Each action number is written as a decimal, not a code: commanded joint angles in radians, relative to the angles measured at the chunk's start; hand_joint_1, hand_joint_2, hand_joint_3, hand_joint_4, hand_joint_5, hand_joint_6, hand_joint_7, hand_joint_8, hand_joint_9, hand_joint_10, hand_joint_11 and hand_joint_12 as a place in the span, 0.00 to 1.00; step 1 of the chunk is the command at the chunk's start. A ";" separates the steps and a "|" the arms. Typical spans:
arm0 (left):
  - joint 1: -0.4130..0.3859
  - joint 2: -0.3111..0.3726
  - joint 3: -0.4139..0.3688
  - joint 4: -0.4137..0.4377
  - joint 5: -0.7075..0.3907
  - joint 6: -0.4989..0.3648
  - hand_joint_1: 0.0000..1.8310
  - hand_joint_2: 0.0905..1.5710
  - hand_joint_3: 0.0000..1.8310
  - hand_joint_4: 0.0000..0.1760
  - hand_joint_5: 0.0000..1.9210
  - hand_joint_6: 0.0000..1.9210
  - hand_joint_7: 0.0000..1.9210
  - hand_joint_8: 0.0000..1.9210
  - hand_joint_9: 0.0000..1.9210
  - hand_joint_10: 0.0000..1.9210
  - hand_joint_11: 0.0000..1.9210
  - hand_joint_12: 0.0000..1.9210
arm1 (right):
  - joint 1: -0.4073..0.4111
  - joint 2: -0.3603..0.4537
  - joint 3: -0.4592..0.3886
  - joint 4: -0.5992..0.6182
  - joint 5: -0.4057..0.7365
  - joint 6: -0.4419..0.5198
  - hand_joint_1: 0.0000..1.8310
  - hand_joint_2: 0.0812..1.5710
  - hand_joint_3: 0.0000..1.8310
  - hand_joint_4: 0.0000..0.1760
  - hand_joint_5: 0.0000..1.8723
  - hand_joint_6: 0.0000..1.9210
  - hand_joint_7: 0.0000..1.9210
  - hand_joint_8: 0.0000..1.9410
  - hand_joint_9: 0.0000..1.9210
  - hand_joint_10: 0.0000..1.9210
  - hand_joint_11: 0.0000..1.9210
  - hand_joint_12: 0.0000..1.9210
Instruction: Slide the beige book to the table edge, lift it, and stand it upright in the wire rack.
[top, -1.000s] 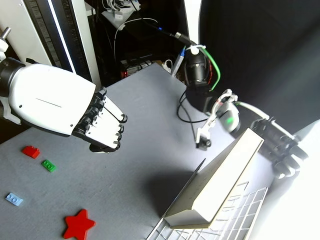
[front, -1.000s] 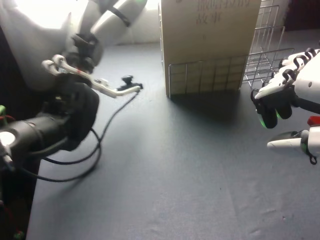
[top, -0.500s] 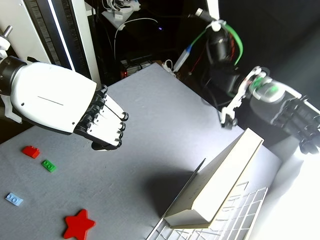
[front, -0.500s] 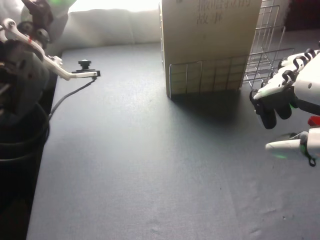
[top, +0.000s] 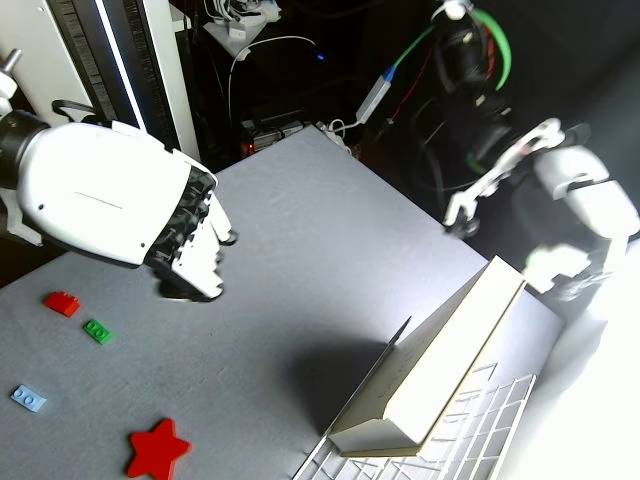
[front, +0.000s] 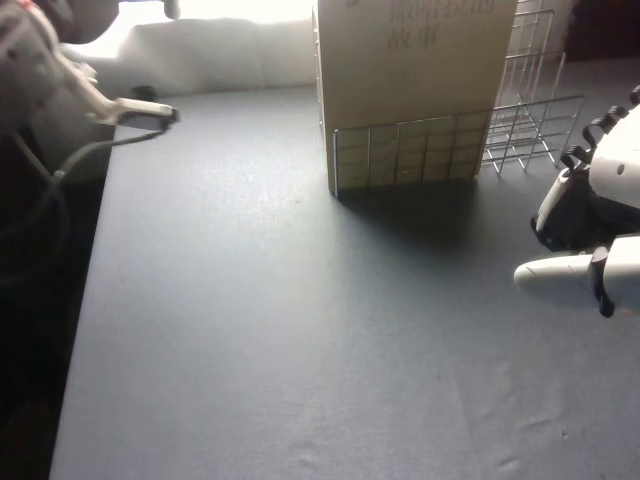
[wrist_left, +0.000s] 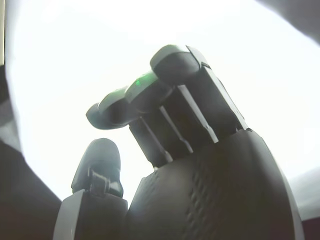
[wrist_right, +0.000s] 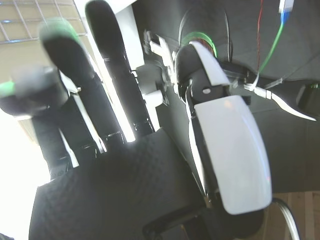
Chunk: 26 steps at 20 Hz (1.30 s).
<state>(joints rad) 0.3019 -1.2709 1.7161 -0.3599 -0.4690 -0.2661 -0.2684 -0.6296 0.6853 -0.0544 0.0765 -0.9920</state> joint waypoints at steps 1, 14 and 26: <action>-0.013 0.022 -0.008 -0.007 -0.011 -0.025 0.17 0.98 0.01 0.00 0.55 0.94 0.63 0.91 0.62 1.00 0.62 1.00 | 0.017 0.006 -0.002 0.005 0.109 0.002 0.12 0.84 0.00 0.00 0.61 0.88 0.69 0.85 0.65 1.00 0.57 1.00; 0.002 0.377 -0.346 0.010 0.129 -0.113 0.22 0.95 0.00 0.00 0.52 0.90 0.60 0.89 0.58 0.99 0.56 1.00 | 0.018 0.006 -0.002 0.005 0.104 0.002 0.14 0.96 0.00 1.00 0.60 1.00 0.67 0.96 0.69 1.00 0.67 1.00; -0.130 0.547 -0.424 1.356 0.147 -1.013 0.29 0.94 0.00 0.00 0.51 0.94 0.60 0.91 0.59 1.00 0.55 1.00 | 0.019 0.006 -0.002 0.005 0.102 0.002 0.17 0.91 0.00 0.00 0.56 0.98 0.64 0.97 0.67 1.00 0.63 1.00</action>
<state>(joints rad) 0.1715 -0.7303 1.2892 1.0576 -0.2390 -1.2823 -0.2642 -0.6296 0.6853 -0.0547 0.0742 -0.9920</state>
